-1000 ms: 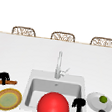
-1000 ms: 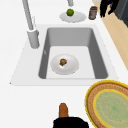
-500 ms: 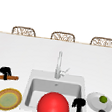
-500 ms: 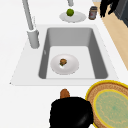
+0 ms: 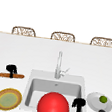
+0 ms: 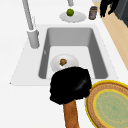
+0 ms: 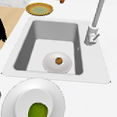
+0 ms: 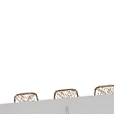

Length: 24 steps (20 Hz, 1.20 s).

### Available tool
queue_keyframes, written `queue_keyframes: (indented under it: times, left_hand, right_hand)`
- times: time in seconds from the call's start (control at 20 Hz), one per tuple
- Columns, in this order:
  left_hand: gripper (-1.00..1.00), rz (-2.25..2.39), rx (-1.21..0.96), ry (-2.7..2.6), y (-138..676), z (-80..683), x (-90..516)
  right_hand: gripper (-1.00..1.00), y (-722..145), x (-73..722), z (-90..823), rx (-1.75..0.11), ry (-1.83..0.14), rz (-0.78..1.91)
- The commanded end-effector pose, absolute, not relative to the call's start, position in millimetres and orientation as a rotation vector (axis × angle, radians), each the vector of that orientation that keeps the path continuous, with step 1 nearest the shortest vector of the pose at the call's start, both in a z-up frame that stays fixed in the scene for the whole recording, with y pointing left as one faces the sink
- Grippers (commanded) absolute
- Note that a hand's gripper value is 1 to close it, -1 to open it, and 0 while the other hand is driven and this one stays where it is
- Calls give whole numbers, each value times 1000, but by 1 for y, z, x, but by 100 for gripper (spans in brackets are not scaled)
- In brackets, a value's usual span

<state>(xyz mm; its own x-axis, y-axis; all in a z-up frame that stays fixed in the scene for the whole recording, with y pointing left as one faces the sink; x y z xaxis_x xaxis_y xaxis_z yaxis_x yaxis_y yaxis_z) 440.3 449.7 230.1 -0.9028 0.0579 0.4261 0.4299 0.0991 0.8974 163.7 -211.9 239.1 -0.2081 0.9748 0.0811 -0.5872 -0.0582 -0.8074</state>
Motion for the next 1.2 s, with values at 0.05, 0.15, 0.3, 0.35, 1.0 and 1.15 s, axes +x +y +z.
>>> queue_keyframes:
  times: [0.05,0.15,0.3,0.35,1.0,1.15]
  left_hand:
    - [100,-1877,-497,-2067,415,241,440]
    - [100,-1884,-493,-2061,401,243,440]
    - [100,-1899,-494,-2068,380,246,440]
    - [100,-1899,-493,-2067,373,246,440]
    - [100,-1911,-471,-2047,275,239,447]
    - [100,-1914,-470,-2042,252,236,447]
  right_hand:
    - [0,-212,164,239,-604,-881,1594]
    - [0,-212,164,239,-604,-881,1594]
    - [0,-212,164,239,-604,-881,1594]
    - [0,-212,164,239,-604,-881,1594]
    - [0,-212,164,239,-604,-881,1594]
    - [0,-212,164,239,-604,-881,1594]
